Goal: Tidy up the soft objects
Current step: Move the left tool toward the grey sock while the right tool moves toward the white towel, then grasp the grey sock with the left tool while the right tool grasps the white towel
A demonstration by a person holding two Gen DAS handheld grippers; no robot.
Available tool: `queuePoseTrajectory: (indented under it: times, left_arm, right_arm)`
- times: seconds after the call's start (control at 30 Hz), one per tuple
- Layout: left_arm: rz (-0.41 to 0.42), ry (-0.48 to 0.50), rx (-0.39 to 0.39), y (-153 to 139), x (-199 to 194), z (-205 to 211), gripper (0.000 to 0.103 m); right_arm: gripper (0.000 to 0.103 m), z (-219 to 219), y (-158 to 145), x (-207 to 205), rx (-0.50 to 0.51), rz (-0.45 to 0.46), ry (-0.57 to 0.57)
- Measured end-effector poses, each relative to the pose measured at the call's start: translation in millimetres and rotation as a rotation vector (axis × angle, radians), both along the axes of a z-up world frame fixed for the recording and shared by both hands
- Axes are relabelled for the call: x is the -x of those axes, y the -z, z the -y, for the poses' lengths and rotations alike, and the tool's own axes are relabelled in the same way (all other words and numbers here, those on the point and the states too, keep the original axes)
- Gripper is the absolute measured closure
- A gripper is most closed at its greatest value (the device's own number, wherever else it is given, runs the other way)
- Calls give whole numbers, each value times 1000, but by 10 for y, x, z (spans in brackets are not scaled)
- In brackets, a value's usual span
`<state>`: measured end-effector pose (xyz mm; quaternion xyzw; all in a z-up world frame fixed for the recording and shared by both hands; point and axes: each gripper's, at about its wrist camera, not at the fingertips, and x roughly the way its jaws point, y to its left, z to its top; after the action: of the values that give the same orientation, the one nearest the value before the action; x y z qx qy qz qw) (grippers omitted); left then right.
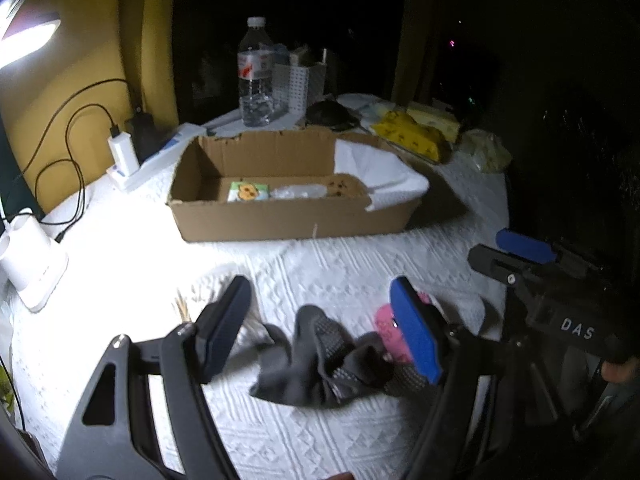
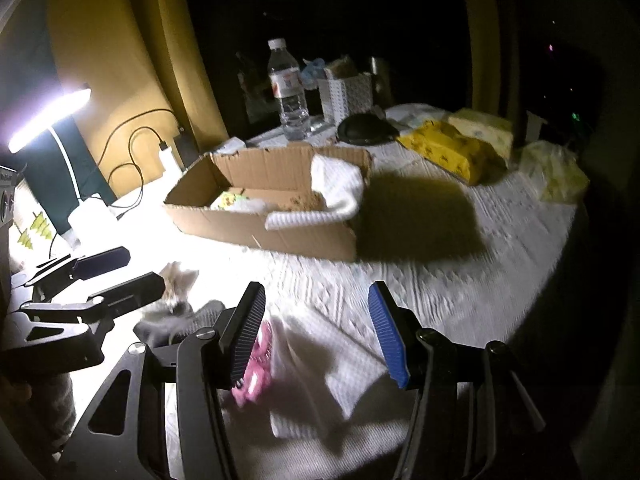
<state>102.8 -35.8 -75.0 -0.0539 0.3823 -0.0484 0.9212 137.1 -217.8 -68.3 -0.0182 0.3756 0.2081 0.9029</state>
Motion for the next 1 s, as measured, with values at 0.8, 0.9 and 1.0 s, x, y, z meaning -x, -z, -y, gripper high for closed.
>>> queuePoseTrajectory:
  times: [0.8, 0.9, 1.0]
  left_arm:
    - [-152, -15, -40, 559, 35, 175, 29]
    - [-161, -21, -64, 598, 9, 187, 29]
    - [-177, -34, -83, 666, -18, 182, 29]
  right_arm:
    - [42, 33, 661, -7, 21, -122, -71]
    - [42, 8, 714, 4, 38, -118, -85]
    - [43, -22, 733, 21, 65, -96, -97]
